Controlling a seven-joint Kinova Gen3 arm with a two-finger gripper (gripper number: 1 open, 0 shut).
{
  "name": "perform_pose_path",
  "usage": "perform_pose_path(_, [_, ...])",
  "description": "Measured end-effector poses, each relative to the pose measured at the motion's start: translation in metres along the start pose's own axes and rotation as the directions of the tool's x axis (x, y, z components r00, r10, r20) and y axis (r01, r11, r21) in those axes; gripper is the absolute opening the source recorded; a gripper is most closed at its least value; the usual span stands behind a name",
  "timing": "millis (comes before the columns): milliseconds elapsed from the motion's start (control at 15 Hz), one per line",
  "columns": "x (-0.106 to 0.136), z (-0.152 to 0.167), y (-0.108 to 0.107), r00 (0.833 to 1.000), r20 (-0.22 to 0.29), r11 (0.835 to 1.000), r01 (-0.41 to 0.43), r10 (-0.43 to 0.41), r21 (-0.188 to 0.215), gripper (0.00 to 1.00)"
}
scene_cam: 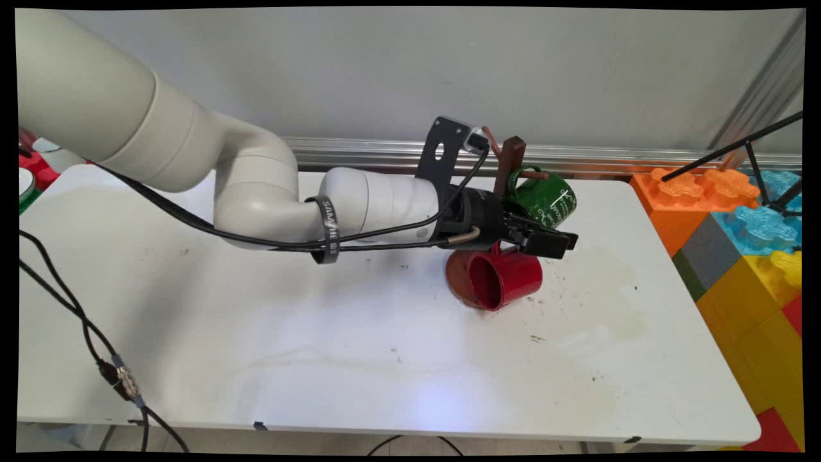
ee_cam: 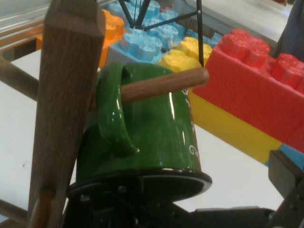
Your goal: Pick up the green mug from the rack
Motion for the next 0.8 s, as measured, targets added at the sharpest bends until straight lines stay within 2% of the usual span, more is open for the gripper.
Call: perform_pose_path(800, [-0.013,0.004,0.000,0.997,-0.044,0.998,0.069,-0.068,0.014,1.00])
